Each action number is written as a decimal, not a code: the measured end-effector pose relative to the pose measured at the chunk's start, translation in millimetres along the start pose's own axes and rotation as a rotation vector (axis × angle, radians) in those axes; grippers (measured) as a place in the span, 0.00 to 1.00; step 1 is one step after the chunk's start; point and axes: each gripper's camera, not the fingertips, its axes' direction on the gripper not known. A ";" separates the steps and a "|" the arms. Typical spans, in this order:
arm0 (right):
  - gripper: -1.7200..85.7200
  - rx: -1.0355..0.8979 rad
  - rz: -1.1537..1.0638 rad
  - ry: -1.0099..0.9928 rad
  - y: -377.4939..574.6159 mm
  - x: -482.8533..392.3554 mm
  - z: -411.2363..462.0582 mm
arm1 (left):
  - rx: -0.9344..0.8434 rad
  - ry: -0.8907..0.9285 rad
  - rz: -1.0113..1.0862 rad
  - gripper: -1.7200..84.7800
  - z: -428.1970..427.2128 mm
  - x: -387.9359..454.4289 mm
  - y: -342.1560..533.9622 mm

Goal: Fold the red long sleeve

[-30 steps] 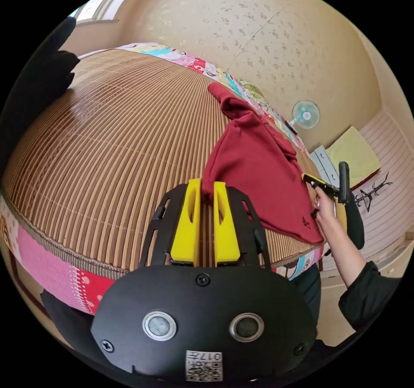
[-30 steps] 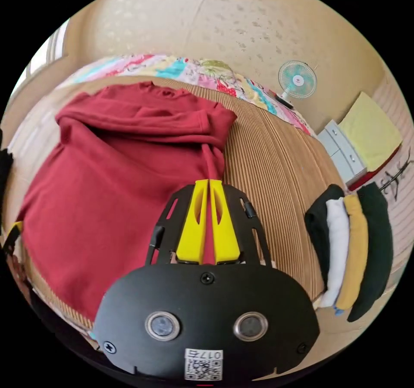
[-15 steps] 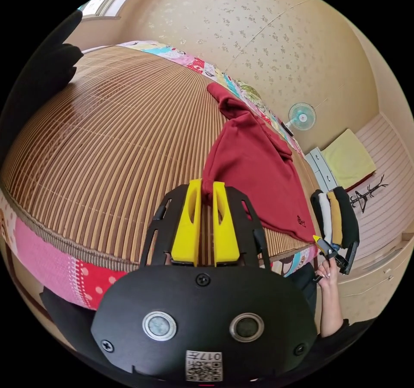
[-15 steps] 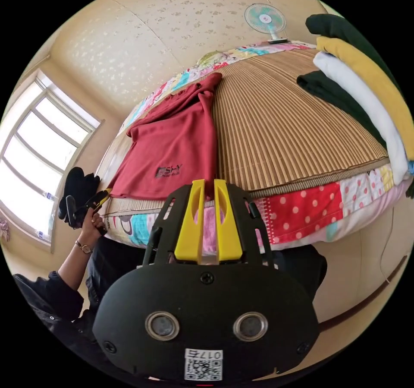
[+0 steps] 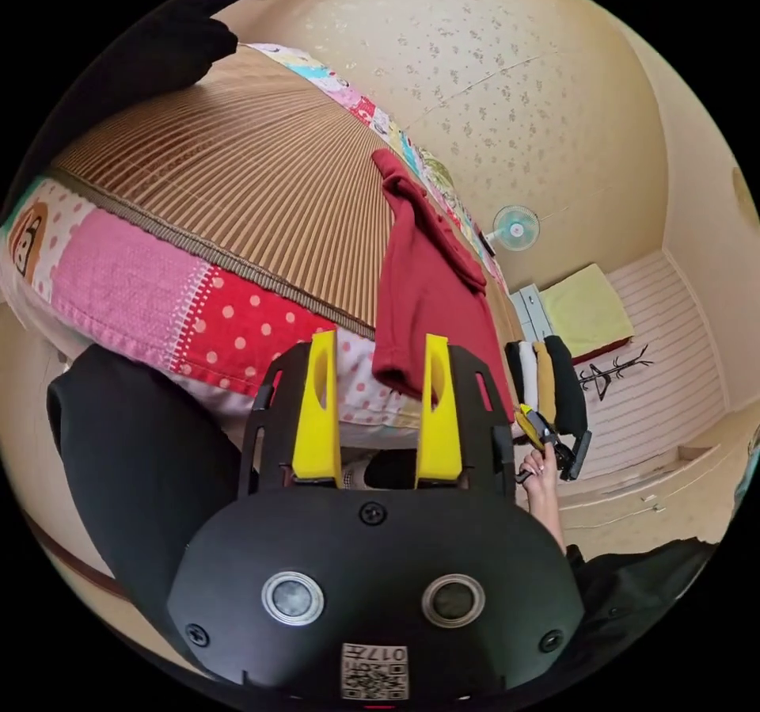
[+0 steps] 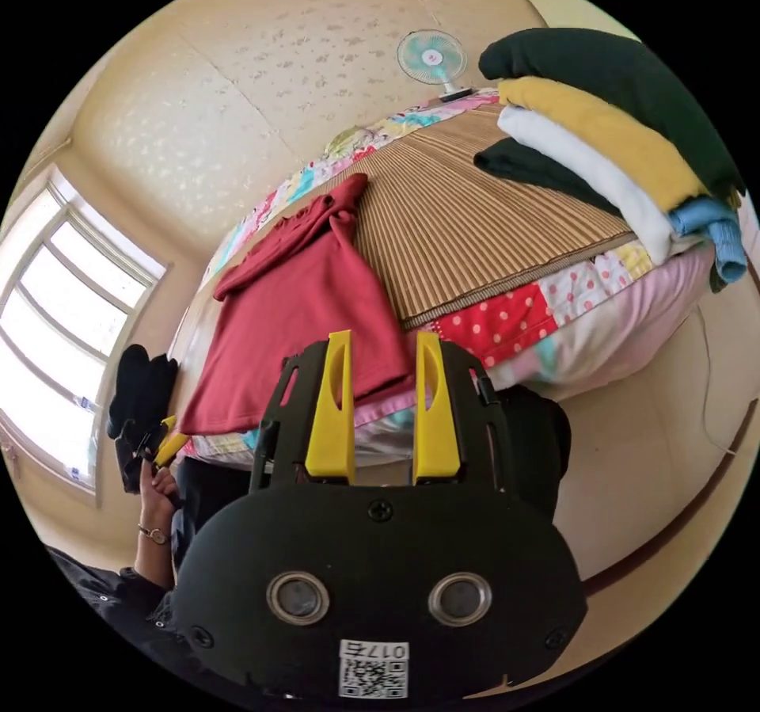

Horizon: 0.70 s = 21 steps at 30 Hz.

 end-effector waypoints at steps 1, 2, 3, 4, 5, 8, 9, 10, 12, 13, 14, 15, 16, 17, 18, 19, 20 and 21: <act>0.12 -0.111 0.014 -0.021 -2.6 6.9 9.9 | 0.009 -0.038 -0.016 0.16 -5.7 0.4 -1.4; 0.11 -0.182 0.015 -0.025 -2.5 11.6 12.8 | -0.008 -0.034 -0.012 0.15 -6.8 0.6 -3.3; 0.10 -0.168 0.017 -0.032 -0.8 13.6 7.6 | -0.063 0.041 -0.006 0.10 -6.5 -0.9 -8.5; 0.08 -0.113 0.025 -0.074 3.6 18.6 -8.8 | -0.084 0.134 -0.023 0.07 -11.7 -4.7 -11.5; 0.07 -0.078 0.046 -0.152 7.1 26.3 -24.8 | -0.081 0.189 -0.029 0.07 -16.4 -6.7 -12.4; 0.06 0.003 0.047 -0.428 13.8 43.8 -67.4 | -0.005 0.489 -0.036 0.06 -53.0 -10.3 -16.0; 0.06 0.013 0.028 -0.476 14.3 44.6 -76.4 | 0.023 0.561 -0.001 0.06 -70.6 -3.2 -18.2; 0.06 0.034 -0.034 -0.554 15.4 42.7 -96.5 | 0.053 0.612 0.054 0.06 -90.1 8.4 -19.9; 0.06 0.080 -0.146 -0.656 18.5 35.8 -130.7 | 0.099 0.684 0.143 0.05 -120.5 28.8 -20.9; 0.06 0.123 -0.215 -0.736 21.6 31.7 -155.3 | 0.126 0.735 0.207 0.04 -140.1 43.1 -20.9; 0.06 0.181 -0.286 -0.807 26.0 27.4 -180.9 | 0.159 0.793 0.251 0.03 -150.8 49.2 -20.0; 0.06 0.211 -0.317 -0.830 28.4 25.8 -192.8 | 0.245 0.968 0.313 0.02 -169.8 55.0 -18.3; 0.06 0.261 -0.364 -0.844 32.3 23.7 -213.0 | 0.314 1.115 0.328 0.01 -180.5 53.8 -19.1; 0.06 0.299 -0.375 -0.835 34.7 24.7 -226.7 | 0.330 1.144 0.304 0.01 -181.8 51.1 -21.0; 0.06 0.311 -0.358 -0.826 35.0 26.9 -230.1 | 0.327 1.082 0.220 0.01 -178.4 44.0 -25.5; 0.06 0.310 -0.301 -0.804 33.8 33.5 -229.9 | 0.294 0.909 0.177 0.01 -171.1 40.0 -29.5; 0.06 0.292 -0.264 -0.777 33.0 39.7 -223.3 | 0.264 0.803 0.155 0.01 -165.0 39.0 -31.0; 0.06 0.274 -0.238 -0.765 32.7 43.0 -218.0 | 0.200 0.600 0.112 0.01 -149.9 38.5 -31.7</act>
